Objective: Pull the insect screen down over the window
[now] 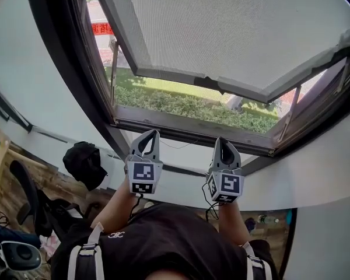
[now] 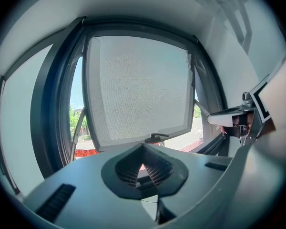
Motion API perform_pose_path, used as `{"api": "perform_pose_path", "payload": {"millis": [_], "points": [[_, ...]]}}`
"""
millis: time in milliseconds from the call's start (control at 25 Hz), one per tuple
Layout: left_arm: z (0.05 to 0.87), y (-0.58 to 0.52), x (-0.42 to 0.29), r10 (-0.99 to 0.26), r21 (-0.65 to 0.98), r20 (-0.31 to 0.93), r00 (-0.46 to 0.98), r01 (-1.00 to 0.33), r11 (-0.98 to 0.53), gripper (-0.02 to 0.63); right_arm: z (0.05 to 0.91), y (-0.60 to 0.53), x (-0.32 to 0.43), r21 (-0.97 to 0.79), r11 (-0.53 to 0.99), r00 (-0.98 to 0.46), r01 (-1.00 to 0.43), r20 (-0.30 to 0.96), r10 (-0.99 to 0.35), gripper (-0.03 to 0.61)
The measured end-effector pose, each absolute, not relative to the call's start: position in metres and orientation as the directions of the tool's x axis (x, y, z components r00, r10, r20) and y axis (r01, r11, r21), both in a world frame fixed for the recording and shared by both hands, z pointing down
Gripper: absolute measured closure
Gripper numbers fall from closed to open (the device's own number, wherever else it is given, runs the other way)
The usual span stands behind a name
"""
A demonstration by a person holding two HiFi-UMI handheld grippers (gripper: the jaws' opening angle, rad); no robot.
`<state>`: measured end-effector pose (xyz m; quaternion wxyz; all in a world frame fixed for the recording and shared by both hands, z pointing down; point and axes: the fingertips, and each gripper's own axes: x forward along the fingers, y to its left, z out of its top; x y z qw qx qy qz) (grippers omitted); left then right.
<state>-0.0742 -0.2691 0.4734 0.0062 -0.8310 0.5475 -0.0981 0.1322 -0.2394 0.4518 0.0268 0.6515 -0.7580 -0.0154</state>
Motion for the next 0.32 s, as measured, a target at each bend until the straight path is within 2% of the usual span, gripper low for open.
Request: {"api": "perform_pose_path", "payload": {"millis": [320], "points": [[0.4775,-0.2707,-0.0709,-0.907,-0.116,0.16,0.39,-0.905,-0.41,0.6,0.4539,-0.2388,0.1292,0.059,0.161,-0.159,-0.985,0.029,-0.987,0.575]]}}
